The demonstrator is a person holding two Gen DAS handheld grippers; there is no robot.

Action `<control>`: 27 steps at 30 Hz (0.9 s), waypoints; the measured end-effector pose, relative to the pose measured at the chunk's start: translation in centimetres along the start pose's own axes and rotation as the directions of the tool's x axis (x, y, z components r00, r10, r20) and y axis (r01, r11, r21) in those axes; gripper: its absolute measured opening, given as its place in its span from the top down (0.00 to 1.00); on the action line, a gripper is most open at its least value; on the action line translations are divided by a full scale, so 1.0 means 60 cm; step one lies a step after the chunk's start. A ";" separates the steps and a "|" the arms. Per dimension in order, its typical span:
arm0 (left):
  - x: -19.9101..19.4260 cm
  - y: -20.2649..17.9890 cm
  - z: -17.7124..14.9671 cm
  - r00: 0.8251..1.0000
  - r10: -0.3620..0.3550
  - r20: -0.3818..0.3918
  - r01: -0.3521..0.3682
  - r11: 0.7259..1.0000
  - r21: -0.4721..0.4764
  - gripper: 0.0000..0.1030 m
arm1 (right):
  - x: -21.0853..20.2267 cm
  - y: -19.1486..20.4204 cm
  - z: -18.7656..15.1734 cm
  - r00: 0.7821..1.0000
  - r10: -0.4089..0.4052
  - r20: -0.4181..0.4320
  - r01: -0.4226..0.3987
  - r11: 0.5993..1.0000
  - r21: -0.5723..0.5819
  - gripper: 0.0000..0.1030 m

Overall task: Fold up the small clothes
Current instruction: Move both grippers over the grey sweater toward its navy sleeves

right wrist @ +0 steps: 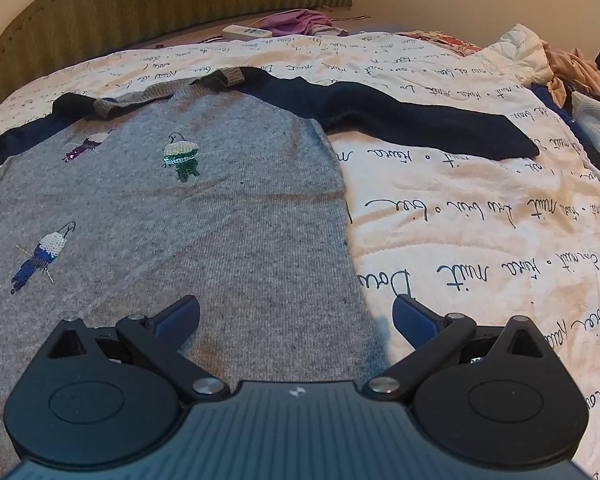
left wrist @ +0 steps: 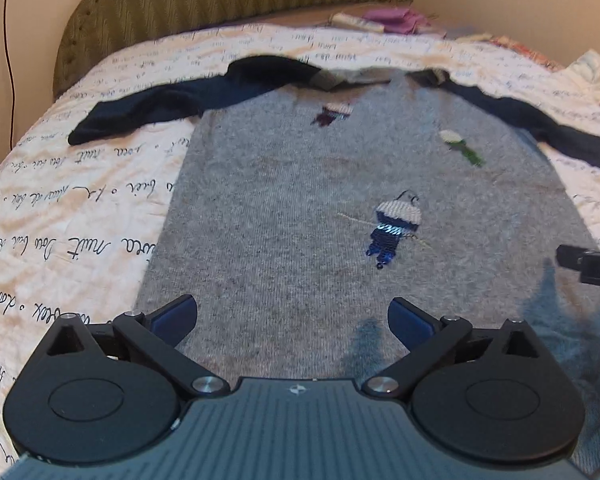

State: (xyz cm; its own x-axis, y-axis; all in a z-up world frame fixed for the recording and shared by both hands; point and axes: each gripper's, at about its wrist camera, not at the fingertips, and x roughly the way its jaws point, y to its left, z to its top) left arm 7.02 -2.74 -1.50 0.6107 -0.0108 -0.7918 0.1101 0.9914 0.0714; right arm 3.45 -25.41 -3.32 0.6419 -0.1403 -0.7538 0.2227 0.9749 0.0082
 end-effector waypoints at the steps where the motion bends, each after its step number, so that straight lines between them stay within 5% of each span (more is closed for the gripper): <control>1: 0.006 -0.001 0.004 1.000 0.004 -0.008 -0.004 1.000 0.000 0.01 | 0.001 0.000 0.003 1.000 0.002 0.005 -0.002 1.000 -0.002 0.00; 27: 0.092 -0.015 0.106 0.998 0.049 0.032 -0.049 0.999 0.019 0.00 | 0.064 0.005 0.084 0.999 0.036 0.023 -0.034 0.998 -0.056 0.00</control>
State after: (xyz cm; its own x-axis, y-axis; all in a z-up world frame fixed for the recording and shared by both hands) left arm 15.30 -4.51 -2.10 0.6400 0.0335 -0.7676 0.0944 0.9881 0.1217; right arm 9.71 -26.55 -2.90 0.6659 -0.1094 -0.7380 0.1594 0.9872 -0.0025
